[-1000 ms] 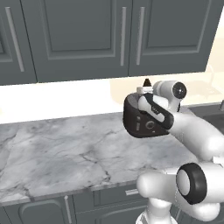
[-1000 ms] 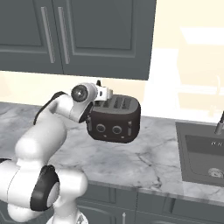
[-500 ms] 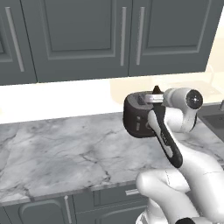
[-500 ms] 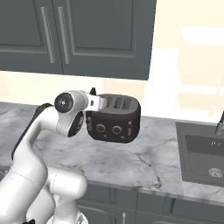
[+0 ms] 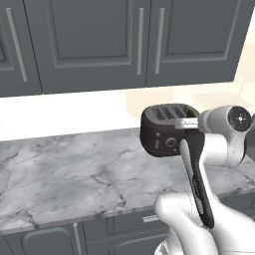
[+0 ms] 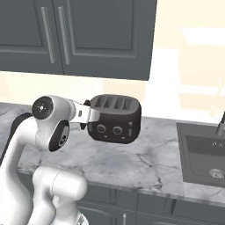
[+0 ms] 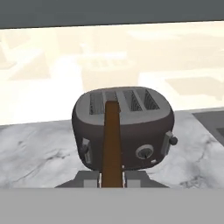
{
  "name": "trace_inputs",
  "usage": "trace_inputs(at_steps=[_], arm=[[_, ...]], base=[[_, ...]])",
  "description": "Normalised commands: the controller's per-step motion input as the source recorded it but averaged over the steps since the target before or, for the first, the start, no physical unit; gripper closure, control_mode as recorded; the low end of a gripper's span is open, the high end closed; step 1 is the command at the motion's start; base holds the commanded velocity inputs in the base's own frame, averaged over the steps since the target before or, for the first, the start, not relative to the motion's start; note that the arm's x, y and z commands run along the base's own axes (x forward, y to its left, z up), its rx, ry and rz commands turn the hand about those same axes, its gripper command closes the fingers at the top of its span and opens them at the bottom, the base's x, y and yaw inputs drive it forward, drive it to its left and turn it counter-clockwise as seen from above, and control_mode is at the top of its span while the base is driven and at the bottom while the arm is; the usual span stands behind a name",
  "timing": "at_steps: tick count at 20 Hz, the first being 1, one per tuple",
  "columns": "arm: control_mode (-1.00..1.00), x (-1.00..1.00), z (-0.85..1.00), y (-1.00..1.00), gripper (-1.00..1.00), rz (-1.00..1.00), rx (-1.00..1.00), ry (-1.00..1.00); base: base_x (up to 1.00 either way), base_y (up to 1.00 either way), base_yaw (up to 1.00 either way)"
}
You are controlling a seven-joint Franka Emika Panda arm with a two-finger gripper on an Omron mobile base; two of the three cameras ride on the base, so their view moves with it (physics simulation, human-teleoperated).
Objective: Start the toaster. Once the lever pops up, take the bread to the plate on the dining counter.
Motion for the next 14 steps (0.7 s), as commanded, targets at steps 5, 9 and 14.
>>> trace_inputs(at_steps=[5, 9, 14], arm=[[-1.0, -0.4, 0.01, 0.0, 1.0, 0.03, 0.0, 0.2], [-1.0, -0.33, 0.0, 0.03, 1.0, 0.11, 0.0, 0.11], [-1.0, -0.35, 0.0, 0.21, 1.0, 0.12, 0.0, 0.01]], base=[[0.0, 0.0, 0.0], [0.0, 0.0, 0.0], [0.0, 0.0, 0.0]])
